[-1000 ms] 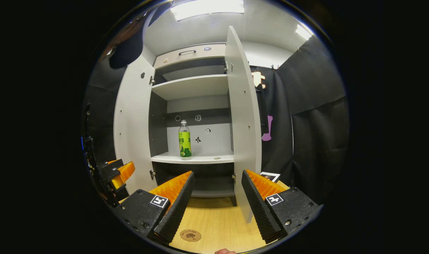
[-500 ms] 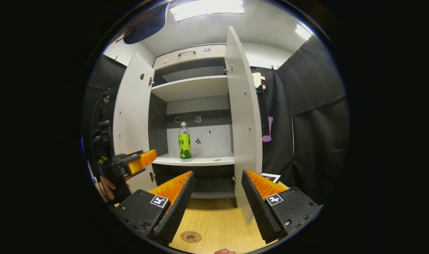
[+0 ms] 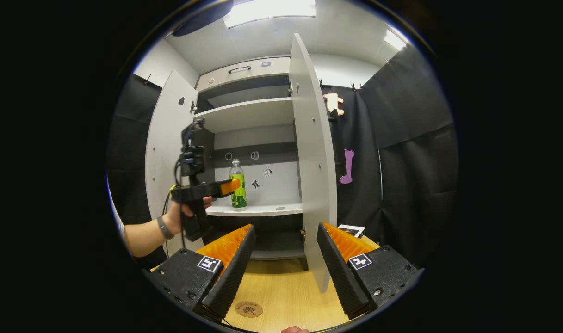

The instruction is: Grasp the bottle in the cabinet with the left hand and place it on the coaster, then close the right door with the right hand and the left door with the left hand.

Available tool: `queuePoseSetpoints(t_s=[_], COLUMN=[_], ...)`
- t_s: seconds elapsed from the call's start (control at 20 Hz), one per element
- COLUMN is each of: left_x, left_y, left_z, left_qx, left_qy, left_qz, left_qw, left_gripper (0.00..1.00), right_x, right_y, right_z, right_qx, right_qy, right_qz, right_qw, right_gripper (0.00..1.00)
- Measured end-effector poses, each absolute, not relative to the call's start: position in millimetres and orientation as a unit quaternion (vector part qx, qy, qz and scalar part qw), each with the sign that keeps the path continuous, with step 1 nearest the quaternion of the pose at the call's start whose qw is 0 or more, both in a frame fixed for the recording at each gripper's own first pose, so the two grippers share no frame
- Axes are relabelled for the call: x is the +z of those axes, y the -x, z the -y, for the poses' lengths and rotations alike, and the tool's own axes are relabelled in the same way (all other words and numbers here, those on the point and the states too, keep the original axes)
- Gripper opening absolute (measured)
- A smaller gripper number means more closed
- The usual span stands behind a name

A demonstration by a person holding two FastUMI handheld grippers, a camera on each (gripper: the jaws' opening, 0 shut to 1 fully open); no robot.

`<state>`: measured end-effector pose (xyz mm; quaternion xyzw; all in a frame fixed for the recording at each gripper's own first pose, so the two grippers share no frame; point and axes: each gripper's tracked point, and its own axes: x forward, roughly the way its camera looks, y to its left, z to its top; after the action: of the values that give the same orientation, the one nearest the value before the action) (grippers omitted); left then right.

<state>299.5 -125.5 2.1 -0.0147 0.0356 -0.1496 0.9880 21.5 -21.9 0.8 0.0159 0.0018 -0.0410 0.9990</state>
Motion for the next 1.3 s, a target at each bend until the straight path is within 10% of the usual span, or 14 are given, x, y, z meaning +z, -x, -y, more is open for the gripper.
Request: queuePoseSetpoints(t_s=[0.75, 0.95, 1.3], left_x=[-17.0, -14.3, -3.8], left_y=[-385.1, -384.9, -362.3], left_z=[123.1, 124.3, 106.3], left_qx=[-0.082, -0.09, -0.086], left_qy=[-0.025, -0.016, 0.008], left_qz=[-0.048, -0.048, -0.05], left_qw=[0.995, 0.995, 0.995], left_gripper=[0.94, 0.75, 0.72], right_x=[-6.6, -8.0, -7.9], right_y=[-19.4, -18.8, -19.5], right_z=[44.5, 47.1, 37.6], right_qx=[-0.068, -0.069, -0.058], right_qy=[-0.024, -0.028, -0.024], right_qz=[-0.009, -0.011, -0.007], right_qw=[0.997, 0.997, 0.998], right_gripper=[0.82, 0.82, 0.82])
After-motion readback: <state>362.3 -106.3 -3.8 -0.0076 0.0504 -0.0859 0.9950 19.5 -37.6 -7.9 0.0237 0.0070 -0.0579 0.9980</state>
